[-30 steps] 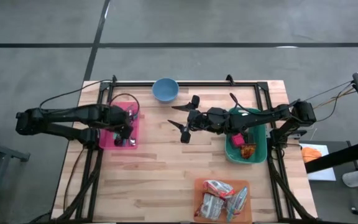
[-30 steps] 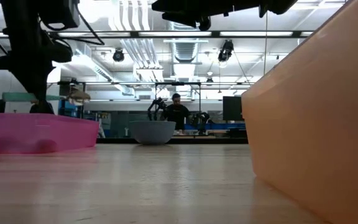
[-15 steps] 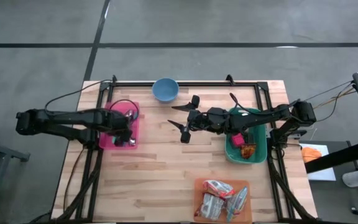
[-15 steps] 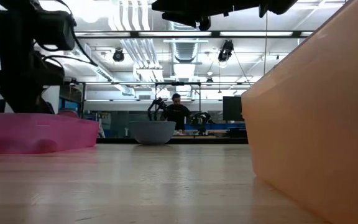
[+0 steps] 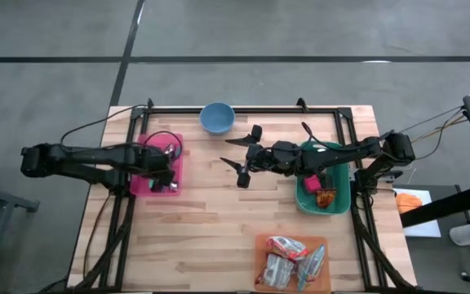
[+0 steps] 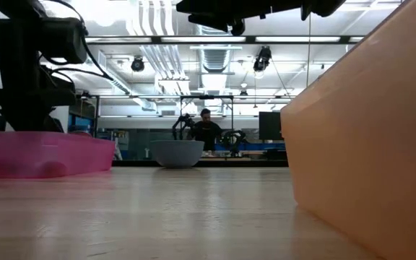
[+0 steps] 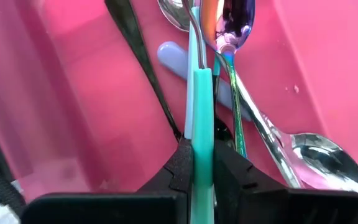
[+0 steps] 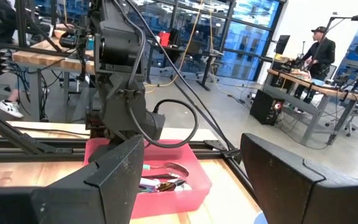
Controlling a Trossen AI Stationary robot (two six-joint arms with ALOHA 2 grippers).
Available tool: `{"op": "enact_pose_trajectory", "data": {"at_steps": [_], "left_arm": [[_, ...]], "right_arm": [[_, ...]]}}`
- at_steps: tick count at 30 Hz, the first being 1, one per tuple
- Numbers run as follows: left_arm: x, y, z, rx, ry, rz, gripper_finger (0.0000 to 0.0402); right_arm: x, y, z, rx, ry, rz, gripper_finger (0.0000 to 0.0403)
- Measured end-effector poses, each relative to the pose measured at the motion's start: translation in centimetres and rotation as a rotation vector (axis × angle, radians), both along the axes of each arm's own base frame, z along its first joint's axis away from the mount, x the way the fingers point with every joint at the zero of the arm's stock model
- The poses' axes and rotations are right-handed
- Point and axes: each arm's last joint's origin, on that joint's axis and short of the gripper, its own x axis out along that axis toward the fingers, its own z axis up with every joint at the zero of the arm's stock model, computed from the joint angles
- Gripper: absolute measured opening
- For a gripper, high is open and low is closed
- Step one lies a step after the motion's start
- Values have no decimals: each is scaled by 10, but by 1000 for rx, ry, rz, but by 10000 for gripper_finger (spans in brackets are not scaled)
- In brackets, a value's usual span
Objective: Pick & Place Food Item
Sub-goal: Put the green spoon into the pink bin
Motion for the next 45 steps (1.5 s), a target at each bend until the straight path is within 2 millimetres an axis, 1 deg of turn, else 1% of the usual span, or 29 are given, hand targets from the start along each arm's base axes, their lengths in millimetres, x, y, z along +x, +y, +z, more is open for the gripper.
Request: {"op": "enact_pose_trajectory", "data": {"at_steps": [4,45], "left_arm": [[-1,0,-3,1,3,-13,33],[0,-1,-4,-25,1,-38,35]], "right_arm": [[0,0,0,0,0,0,265],[0,0,0,0,0,0,265]]}}
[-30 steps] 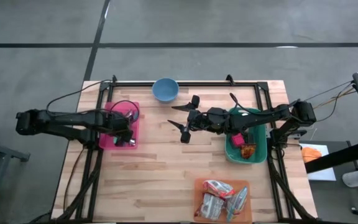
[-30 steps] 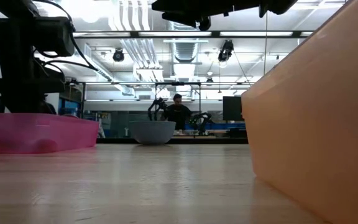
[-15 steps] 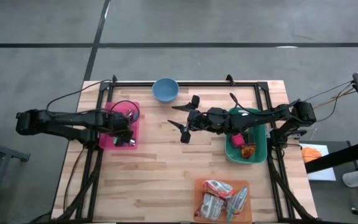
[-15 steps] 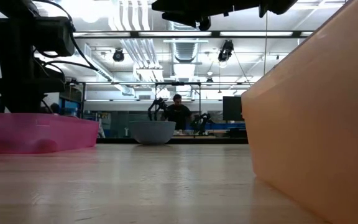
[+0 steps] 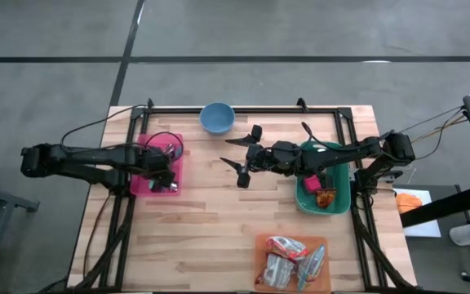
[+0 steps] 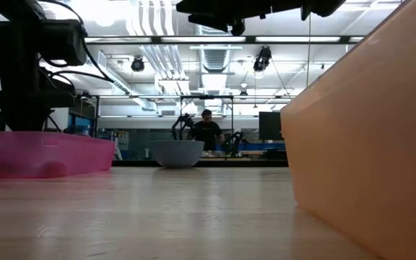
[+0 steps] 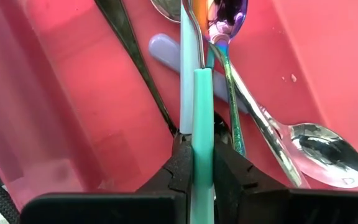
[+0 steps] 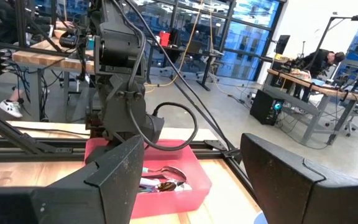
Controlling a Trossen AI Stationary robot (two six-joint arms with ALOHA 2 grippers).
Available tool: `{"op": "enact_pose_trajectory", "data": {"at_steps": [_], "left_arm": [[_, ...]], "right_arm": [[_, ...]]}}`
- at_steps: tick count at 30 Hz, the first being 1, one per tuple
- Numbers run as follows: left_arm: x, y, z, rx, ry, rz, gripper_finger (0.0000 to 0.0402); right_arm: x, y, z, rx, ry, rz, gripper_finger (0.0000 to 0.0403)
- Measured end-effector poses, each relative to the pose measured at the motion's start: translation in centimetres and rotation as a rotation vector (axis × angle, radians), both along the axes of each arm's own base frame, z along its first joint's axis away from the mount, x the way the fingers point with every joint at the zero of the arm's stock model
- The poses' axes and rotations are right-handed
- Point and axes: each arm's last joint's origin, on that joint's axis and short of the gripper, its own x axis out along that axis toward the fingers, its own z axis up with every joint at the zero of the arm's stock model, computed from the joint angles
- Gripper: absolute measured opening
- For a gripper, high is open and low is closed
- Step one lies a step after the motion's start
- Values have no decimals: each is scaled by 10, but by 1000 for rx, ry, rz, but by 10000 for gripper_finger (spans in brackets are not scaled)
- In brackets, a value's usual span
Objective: Pick & Place Food Item
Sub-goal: Put the green spoon into the pink bin, then return to Home Position
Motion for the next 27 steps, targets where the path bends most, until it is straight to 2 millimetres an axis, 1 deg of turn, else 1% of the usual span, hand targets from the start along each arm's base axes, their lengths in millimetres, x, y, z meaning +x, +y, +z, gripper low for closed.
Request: {"op": "enact_pose_trajectory", "data": {"at_steps": [2,4,11,15,17,20,24,27], "left_arm": [[0,0,0,0,-1,-1,45],[0,0,0,1,-2,0,64],[1,0,0,1,-8,1,157],[2,0,0,3,-25,17,197],[2,0,0,3,-30,20,208],[4,1,4,4,-45,24,213],[12,1,17,1,-109,16,214],[17,1,30,14,-149,-34,214]], "right_arm": [[0,0,0,0,0,0,265],[0,0,0,0,0,0,265],[0,0,0,0,0,0,265],[0,0,0,0,0,0,265],[0,0,0,0,1,0,265],[0,0,0,0,1,0,265],[0,0,0,0,1,-1,265],[0,0,0,0,0,-1,265]]}}
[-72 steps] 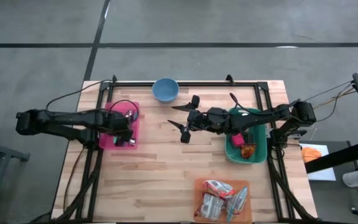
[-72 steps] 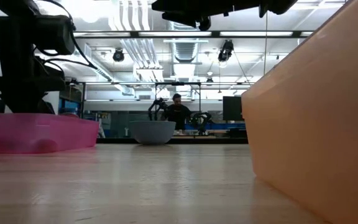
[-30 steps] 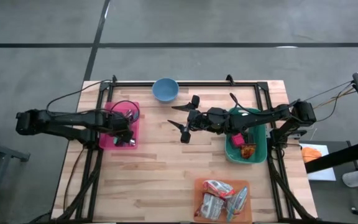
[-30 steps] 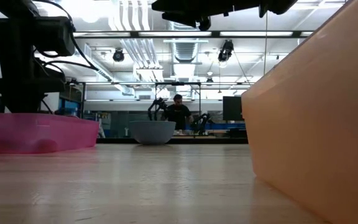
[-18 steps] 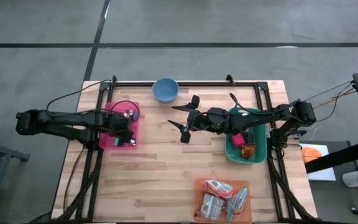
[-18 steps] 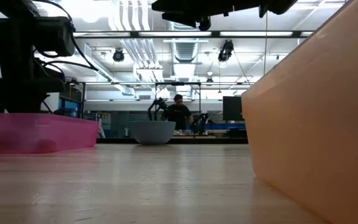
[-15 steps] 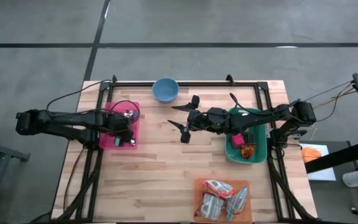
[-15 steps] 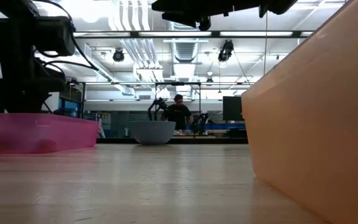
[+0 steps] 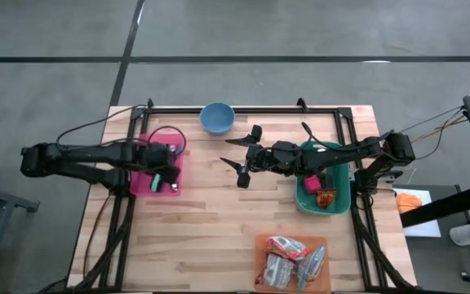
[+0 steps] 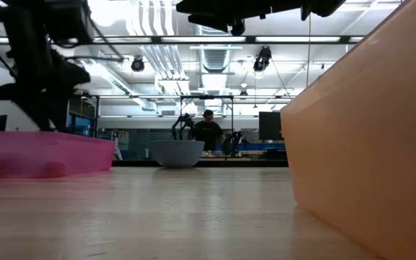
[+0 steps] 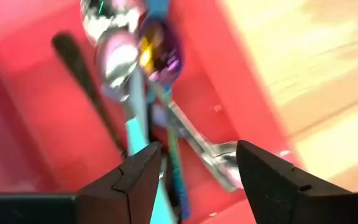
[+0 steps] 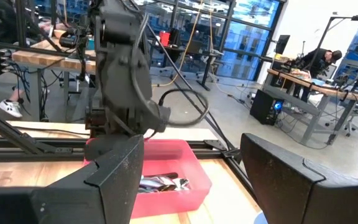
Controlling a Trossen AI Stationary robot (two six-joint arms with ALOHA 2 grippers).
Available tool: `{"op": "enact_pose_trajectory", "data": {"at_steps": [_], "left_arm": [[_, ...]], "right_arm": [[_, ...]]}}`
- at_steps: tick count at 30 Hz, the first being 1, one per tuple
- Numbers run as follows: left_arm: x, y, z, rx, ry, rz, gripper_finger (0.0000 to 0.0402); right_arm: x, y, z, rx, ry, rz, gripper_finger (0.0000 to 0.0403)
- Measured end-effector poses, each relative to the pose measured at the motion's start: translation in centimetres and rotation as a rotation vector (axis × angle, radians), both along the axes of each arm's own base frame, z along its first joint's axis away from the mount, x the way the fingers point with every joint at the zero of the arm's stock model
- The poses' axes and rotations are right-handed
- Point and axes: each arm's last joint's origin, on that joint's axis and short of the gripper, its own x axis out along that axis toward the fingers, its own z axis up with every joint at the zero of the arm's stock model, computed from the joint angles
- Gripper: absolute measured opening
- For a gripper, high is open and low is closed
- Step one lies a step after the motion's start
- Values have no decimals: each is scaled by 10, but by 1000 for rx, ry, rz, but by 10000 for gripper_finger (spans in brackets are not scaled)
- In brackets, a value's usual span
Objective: Pick & Place Food Item
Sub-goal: Return to Home Position
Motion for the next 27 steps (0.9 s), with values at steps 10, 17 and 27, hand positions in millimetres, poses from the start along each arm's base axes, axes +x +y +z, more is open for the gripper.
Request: {"op": "enact_pose_trajectory", "data": {"at_steps": [10,17,27], "left_arm": [[30,1,42,372,-211,-314,214],[49,3,51,609,-354,-522,214],[54,2,40,756,-497,-641,163]], "right_arm": [[0,0,0,0,1,0,265],[0,0,0,0,1,0,265],[0,0,0,0,1,0,265]]}}
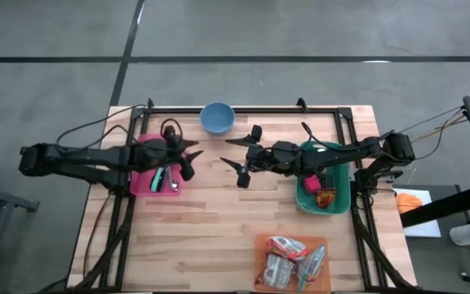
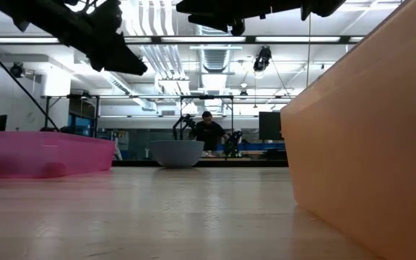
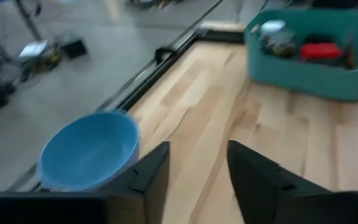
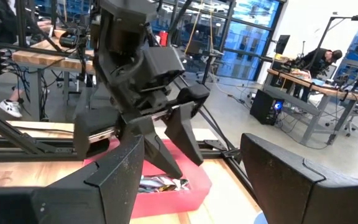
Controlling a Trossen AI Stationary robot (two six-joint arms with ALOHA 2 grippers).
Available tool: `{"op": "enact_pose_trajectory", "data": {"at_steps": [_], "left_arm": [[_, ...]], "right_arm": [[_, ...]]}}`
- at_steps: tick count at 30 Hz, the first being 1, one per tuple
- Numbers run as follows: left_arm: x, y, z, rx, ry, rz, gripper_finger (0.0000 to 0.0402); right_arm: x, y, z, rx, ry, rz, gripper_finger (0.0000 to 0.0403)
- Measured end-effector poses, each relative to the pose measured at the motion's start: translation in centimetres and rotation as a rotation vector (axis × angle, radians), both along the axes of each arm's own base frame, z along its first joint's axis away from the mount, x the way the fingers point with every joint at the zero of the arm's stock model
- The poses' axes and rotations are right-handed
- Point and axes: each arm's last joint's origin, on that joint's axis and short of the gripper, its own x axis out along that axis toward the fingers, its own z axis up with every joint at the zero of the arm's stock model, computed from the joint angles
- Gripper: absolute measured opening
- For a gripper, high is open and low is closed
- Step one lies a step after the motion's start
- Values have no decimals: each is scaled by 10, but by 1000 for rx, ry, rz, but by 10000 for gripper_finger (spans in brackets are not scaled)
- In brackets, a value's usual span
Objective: Pick & Place Food Item
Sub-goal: Return to Home Position
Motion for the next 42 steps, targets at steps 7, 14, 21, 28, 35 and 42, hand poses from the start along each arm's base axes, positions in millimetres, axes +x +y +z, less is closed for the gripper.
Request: {"op": "enact_pose_trajectory", "data": {"at_steps": [7,14,21,28,35,42], "left_arm": [[-12,-5,-5,14,-118,-116,36],[-48,-18,-16,78,-217,-231,3],[-85,-27,-19,160,-386,-348,1],[-102,-31,-40,185,-494,-483,1],[-102,-32,-54,206,-503,-533,0],[-98,-32,-72,215,-427,-543,0]], "right_arm": [[0,0,0,0,0,0,265],[0,0,0,0,0,0,265],[0,0,0,0,0,0,265],[0,0,0,0,0,0,265],[0,0,0,0,-1,0,265],[0,0,0,0,-1,0,265]]}}
